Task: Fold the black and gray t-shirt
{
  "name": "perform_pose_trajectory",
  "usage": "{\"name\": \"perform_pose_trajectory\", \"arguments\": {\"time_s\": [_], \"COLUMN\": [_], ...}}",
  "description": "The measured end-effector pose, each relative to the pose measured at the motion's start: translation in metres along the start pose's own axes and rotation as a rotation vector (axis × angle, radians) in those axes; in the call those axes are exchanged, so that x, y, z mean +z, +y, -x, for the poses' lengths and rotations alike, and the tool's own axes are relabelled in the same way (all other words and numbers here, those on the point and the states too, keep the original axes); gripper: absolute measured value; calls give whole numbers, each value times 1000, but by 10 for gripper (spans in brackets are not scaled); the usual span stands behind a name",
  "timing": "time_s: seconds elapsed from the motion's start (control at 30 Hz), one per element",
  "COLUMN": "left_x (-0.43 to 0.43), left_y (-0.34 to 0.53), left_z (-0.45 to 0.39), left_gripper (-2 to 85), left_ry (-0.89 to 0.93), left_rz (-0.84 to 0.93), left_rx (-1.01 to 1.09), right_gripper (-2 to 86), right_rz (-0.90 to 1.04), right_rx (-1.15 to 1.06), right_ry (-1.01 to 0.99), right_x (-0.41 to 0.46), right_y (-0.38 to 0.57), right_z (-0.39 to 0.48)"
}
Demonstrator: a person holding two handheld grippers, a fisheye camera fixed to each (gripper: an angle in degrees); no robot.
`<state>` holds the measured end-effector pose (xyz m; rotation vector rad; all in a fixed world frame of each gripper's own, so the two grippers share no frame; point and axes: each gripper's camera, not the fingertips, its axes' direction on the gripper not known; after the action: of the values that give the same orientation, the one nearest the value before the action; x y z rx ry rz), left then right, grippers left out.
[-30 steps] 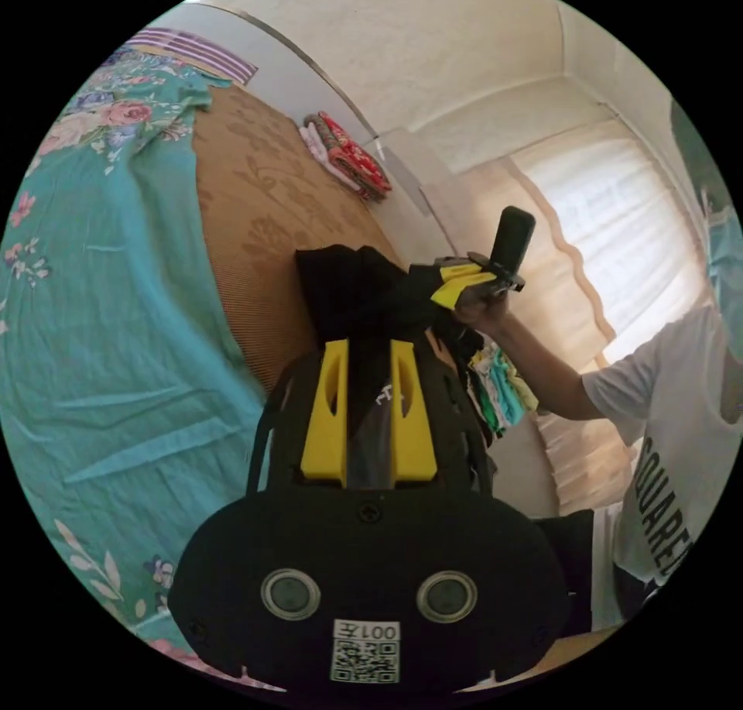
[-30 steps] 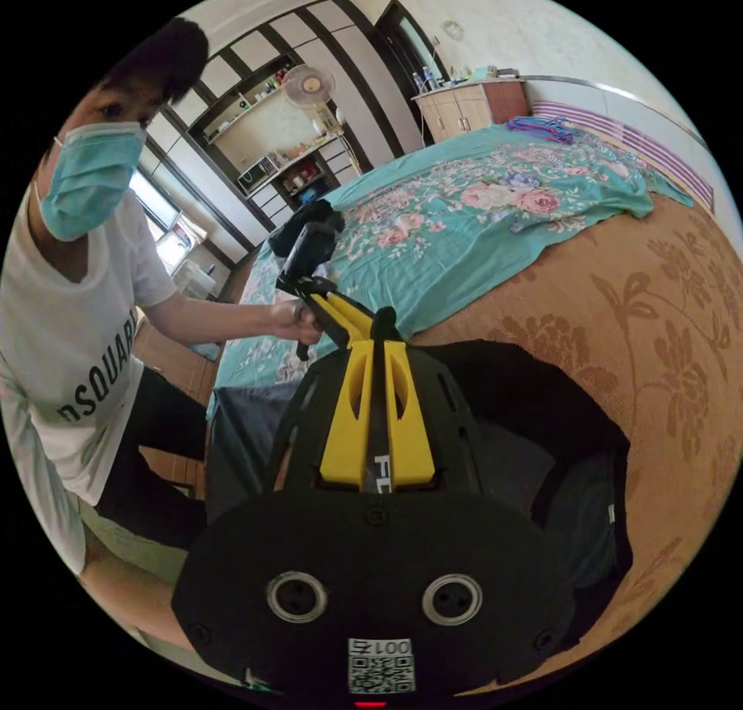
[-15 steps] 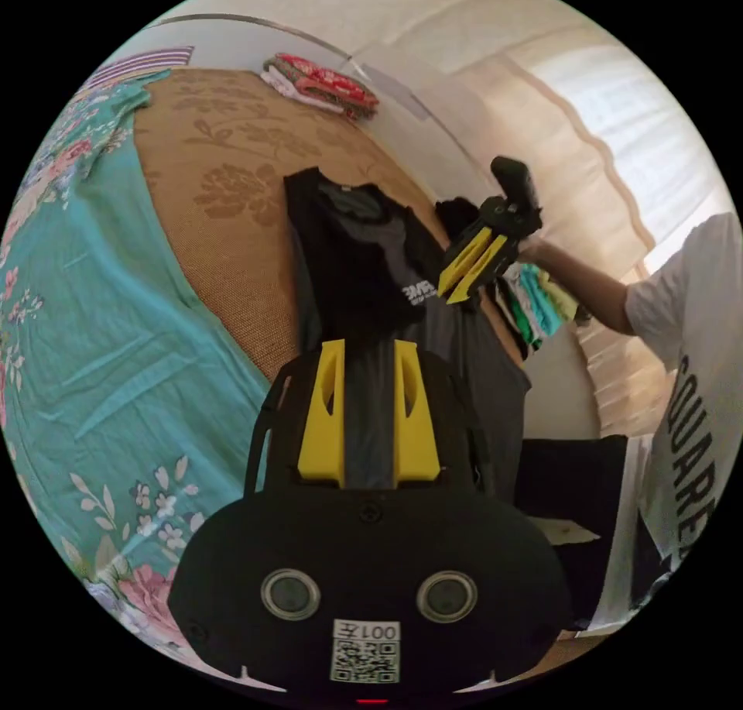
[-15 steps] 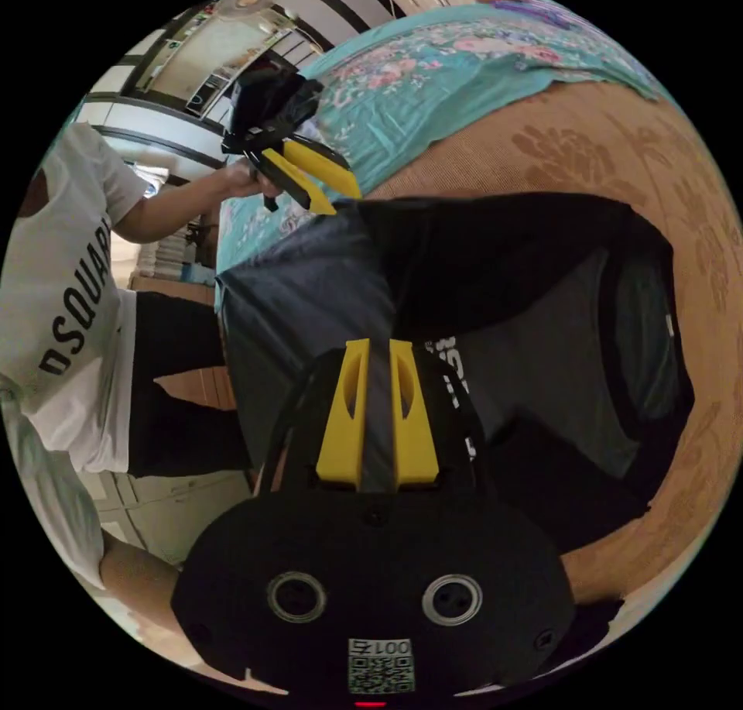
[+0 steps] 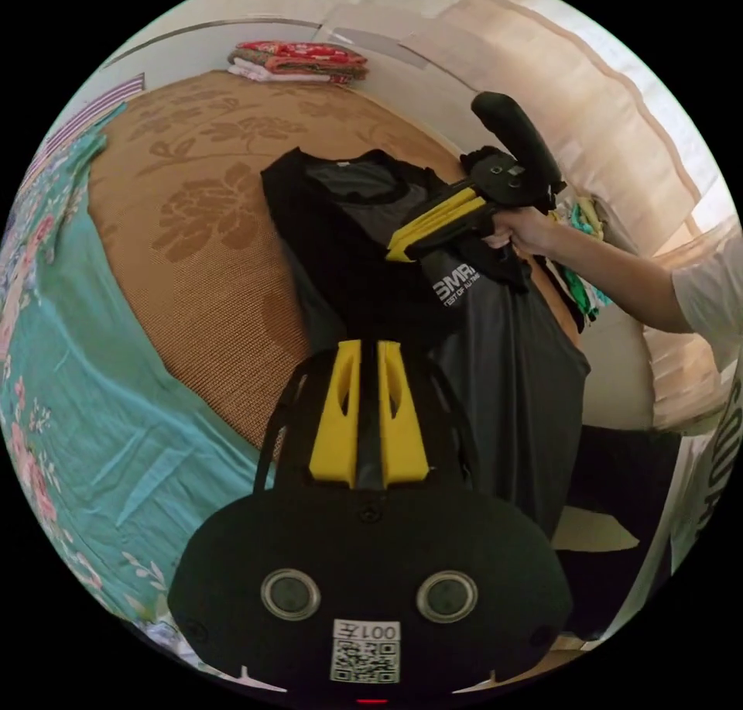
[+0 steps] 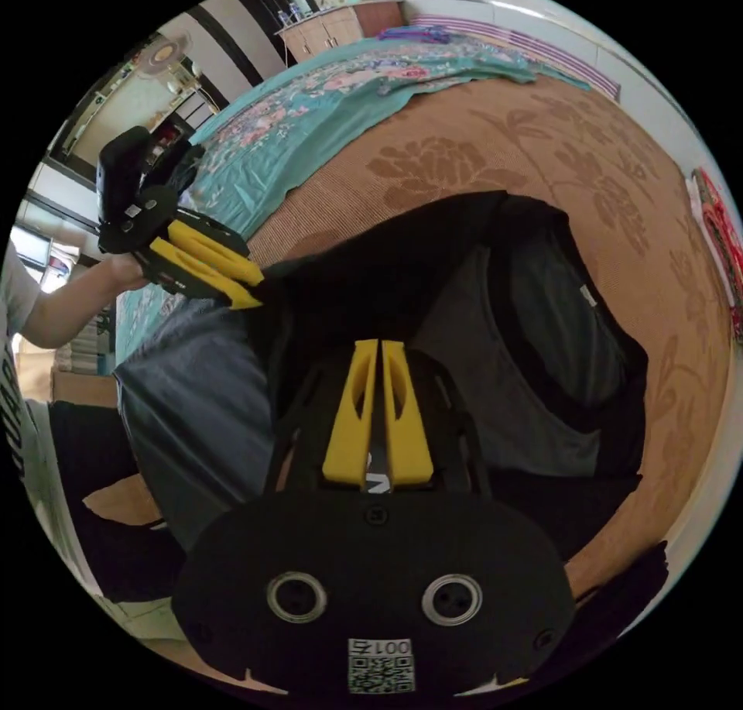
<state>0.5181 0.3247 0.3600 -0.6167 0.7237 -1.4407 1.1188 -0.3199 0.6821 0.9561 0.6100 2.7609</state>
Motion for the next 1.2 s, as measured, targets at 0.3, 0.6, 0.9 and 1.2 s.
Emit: {"name": "perform_pose_trajectory", "arguments": {"time_s": [0.3, 0.6, 0.9, 1.2], "left_x": [1, 18, 39, 74], "left_y": [37, 48, 56, 72], "left_z": [-22, -32, -44, -76], "left_gripper": [-9, 27, 61, 43], "left_ry": [-163, -92, -99, -168], "left_rz": [-7, -18, -101, -10], "left_rx": [-61, -89, -155, -156], "right_gripper": [8, 81, 26, 34], "right_rz": [-168, -174, -150, -86], "right_rx": [37, 87, 152, 197], "right_ry": [-71, -182, -50, -17], "right_x": [-43, -28, 4, -7], "right_y": [73, 105, 102, 108], "right_z": [-7, -7, 14, -8]}}
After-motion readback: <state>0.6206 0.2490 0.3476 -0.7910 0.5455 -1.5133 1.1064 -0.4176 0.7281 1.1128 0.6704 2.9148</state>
